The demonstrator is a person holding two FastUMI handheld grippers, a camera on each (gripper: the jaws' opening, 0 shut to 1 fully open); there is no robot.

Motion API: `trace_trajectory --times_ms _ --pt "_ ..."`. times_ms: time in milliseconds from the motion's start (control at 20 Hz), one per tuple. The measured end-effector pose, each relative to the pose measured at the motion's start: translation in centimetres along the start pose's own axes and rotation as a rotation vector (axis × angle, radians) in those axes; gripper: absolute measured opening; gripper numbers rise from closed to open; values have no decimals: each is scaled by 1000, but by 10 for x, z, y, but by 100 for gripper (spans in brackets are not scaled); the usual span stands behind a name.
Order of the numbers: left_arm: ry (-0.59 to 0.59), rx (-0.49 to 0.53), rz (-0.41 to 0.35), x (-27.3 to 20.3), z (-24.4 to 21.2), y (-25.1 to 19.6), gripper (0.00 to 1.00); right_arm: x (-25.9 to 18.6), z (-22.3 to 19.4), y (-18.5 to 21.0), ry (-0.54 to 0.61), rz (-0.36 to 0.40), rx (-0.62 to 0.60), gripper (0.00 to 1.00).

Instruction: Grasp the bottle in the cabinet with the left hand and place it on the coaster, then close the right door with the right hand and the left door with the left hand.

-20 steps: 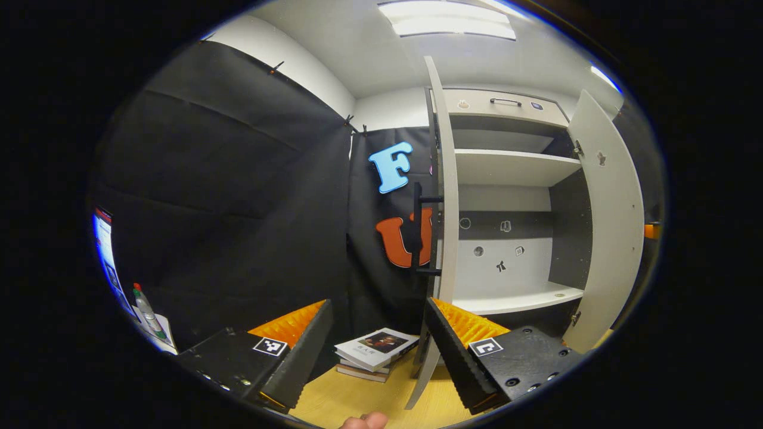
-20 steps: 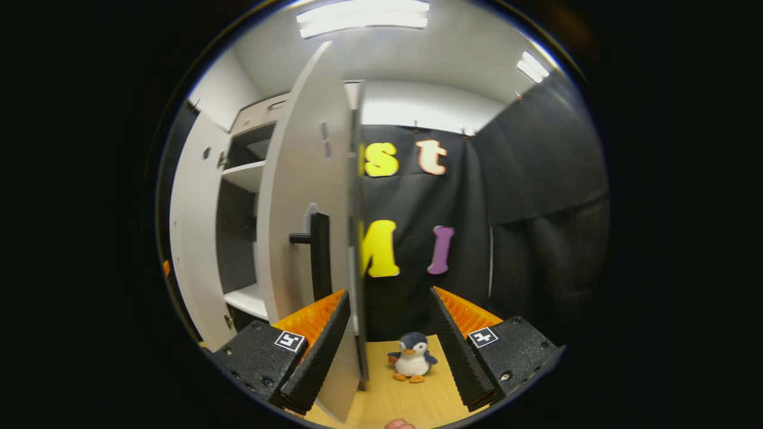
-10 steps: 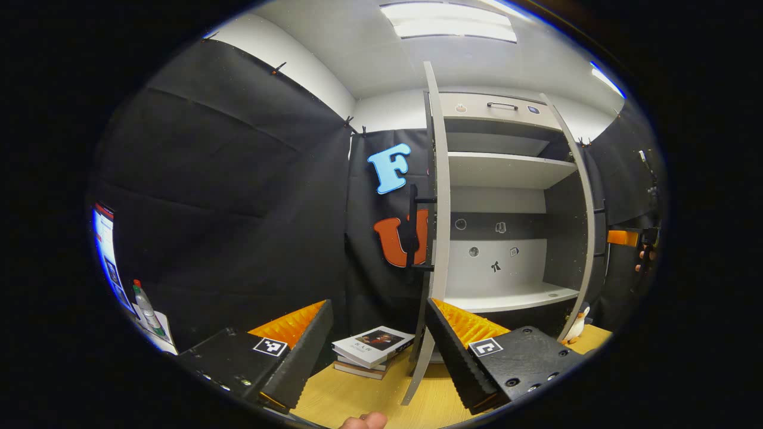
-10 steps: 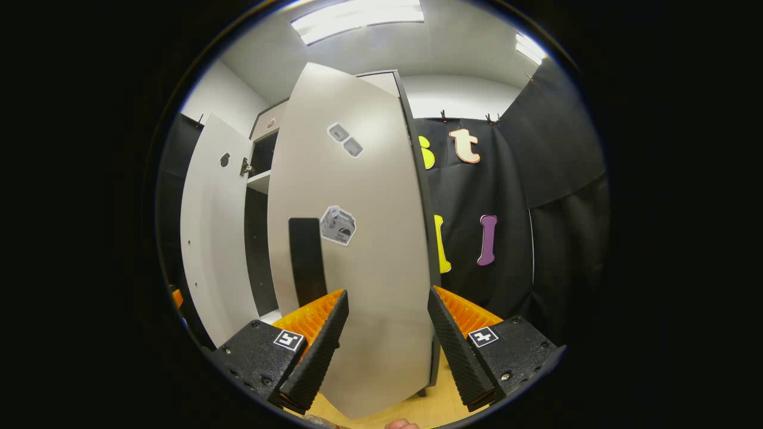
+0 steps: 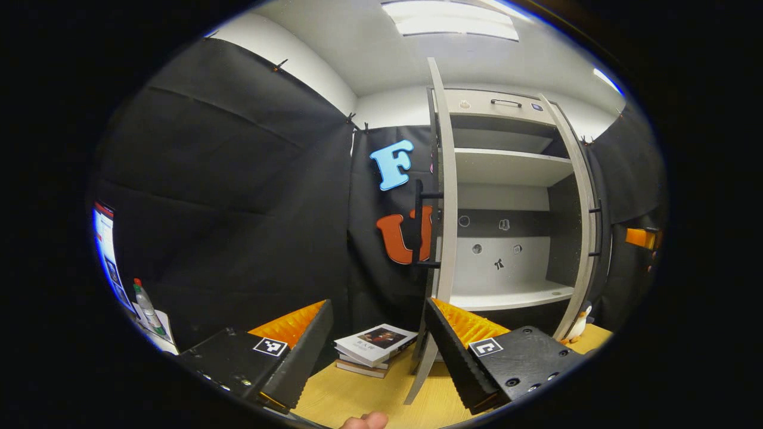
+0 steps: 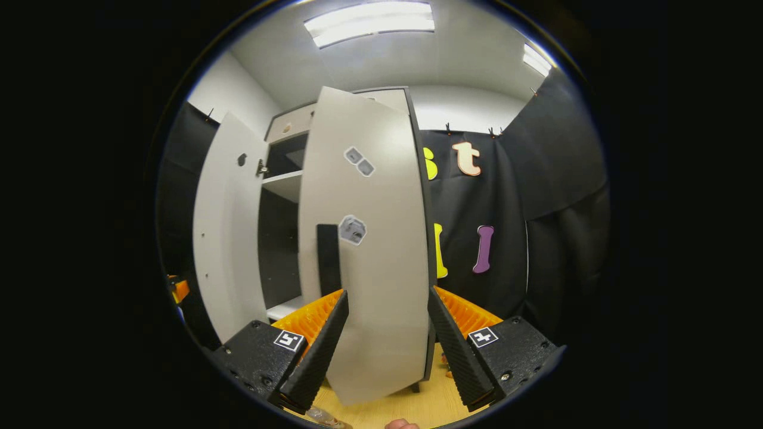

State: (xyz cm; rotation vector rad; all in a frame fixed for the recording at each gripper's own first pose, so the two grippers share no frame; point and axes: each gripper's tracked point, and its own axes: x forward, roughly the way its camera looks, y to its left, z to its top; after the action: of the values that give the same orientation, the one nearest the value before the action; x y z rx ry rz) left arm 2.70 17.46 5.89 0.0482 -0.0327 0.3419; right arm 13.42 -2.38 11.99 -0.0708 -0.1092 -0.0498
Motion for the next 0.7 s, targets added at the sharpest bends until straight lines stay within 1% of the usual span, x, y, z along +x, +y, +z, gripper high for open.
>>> trace_trajectory --times_ms 50,100,150,200,250,300,350,500,550,600,700 --pt "-1 2 -2 1 0 0 99 -12 -5 2 -5 -2 -1 82" --pt "-1 6 -2 1 0 0 99 -24 -10 5 -13 -2 -3 82" --pt "-3 9 -1 2 1 0 95 -34 -16 9 -21 1 -5 82" --pt "-2 10 -5 4 1 -1 95 -43 -23 13 -23 11 -3 82" --pt "-3 12 -6 5 3 0 99 -53 -32 18 -22 19 -3 82" --pt "-8 17 1 8 4 3 95 -61 -44 19 -15 18 -8 82" --pt "-16 24 11 11 7 7 95 -67 -54 21 -8 20 -13 82" --pt "-33 43 39 29 17 24 94 -85 -79 31 27 40 -5 82" --pt "-34 43 46 39 22 29 99 -89 -84 35 41 54 -1 82" --pt "-35 38 51 48 26 34 95 -92 -87 37 48 66 1 83" --pt "-38 30 39 69 35 36 94 -96 -89 38 55 74 -12 82"
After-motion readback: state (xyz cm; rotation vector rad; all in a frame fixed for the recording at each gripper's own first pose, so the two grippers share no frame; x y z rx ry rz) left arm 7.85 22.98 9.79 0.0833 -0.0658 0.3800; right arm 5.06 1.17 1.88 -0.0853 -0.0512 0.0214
